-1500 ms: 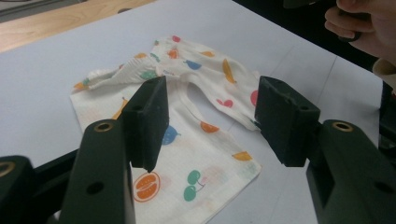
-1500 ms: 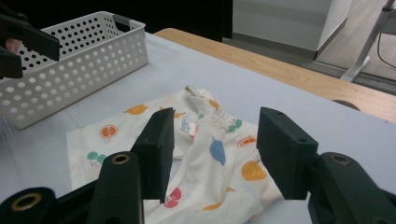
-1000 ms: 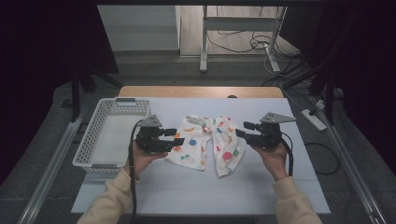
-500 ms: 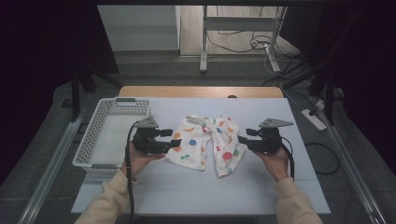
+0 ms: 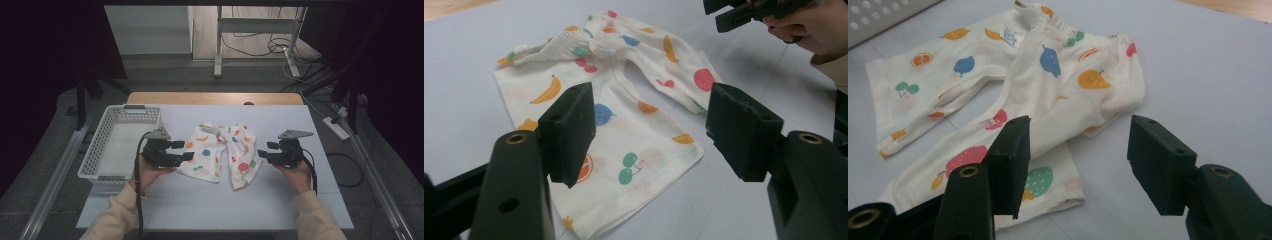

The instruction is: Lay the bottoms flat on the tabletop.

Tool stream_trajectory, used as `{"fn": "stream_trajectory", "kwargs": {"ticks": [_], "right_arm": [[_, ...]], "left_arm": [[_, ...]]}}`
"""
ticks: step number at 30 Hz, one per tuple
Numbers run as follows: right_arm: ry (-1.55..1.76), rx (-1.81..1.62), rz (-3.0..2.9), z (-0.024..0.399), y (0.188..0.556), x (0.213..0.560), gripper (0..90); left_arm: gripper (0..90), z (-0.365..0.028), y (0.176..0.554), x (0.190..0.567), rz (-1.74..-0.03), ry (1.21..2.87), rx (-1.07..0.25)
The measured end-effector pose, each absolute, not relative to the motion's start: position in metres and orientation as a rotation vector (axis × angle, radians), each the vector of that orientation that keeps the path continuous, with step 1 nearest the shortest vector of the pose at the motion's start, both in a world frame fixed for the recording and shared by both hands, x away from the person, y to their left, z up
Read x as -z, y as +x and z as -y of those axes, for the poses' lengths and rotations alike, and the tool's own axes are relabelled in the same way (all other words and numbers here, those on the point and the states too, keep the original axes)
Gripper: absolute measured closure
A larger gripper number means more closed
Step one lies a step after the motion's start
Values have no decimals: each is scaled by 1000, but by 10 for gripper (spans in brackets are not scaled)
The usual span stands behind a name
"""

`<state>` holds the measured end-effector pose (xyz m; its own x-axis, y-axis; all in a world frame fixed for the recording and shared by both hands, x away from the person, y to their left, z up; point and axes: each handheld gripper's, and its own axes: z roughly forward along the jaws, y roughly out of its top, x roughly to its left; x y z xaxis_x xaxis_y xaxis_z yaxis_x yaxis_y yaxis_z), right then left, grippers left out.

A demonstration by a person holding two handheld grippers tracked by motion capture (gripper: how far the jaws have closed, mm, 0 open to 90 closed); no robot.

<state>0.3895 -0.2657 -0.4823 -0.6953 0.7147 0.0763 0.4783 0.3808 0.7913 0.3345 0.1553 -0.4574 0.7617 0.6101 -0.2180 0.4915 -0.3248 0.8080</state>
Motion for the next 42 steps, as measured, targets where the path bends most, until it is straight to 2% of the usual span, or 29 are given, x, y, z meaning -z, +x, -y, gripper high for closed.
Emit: {"fn": "stream_trajectory", "kwargs": {"ticks": [26, 29, 35, 42], "right_arm": [[1076, -1012, -2500, 252, 397, 512, 425], [1065, -977, -2511, 250, 397, 514, 447], [1065, -947, -2524, 248, 397, 515, 576], [1068, -936, -2545, 249, 397, 516, 634]], "left_arm": [[346, -153, 333, 457, -813, 1996, -149], [345, -152, 333, 457, -815, 1998, -150], [337, -152, 334, 459, -825, 2006, -153], [336, -152, 334, 459, -828, 2009, -163]]}}
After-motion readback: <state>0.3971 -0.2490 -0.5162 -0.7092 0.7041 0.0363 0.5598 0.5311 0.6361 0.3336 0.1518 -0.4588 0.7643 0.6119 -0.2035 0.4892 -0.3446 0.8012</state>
